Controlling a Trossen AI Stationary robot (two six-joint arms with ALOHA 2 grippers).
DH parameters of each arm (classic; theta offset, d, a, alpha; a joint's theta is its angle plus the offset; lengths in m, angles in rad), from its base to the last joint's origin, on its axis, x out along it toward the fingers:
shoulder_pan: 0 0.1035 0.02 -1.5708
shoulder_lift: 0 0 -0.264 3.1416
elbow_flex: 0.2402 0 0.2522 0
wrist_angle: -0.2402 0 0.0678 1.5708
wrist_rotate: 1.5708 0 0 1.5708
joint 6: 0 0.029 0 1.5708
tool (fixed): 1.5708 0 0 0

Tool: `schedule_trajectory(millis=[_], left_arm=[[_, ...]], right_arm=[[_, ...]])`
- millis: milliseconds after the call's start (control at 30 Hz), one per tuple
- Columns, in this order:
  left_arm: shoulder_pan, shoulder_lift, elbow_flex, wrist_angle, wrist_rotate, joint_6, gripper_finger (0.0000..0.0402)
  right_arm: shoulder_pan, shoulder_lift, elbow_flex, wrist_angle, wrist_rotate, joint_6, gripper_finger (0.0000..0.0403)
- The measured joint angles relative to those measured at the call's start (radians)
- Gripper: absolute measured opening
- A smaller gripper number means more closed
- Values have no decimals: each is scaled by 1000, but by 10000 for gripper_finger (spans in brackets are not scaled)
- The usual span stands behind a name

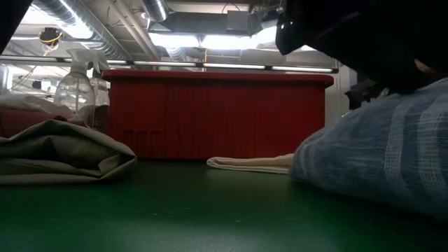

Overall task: Fold Laundry from Bin
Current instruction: Stack the folded blue polo shirt on top of the gray shorts

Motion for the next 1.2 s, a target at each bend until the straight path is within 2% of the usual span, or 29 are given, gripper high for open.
schedule_trajectory(millis=[167,433,533,600,867,1033,1200], left_arm=[[4,0,0,1,-1,2,125],[34,0,0,15,-11,1,125],[40,2,0,19,-11,1,125],[40,6,0,20,-11,1,125],[39,20,0,14,-5,-1,125],[40,21,41,-51,37,-9,125],[39,-13,46,-111,76,-22,125]], right_arm=[[1,-69,0,-1,48,-2,138],[1,-105,-1,-14,281,-27,138],[0,-92,-16,-6,314,-20,138],[0,-78,-30,-7,279,2,138],[0,-45,-42,-15,10,49,138],[0,-65,-42,-17,-7,49,138],[0,-139,-42,-53,-1,49,138]])
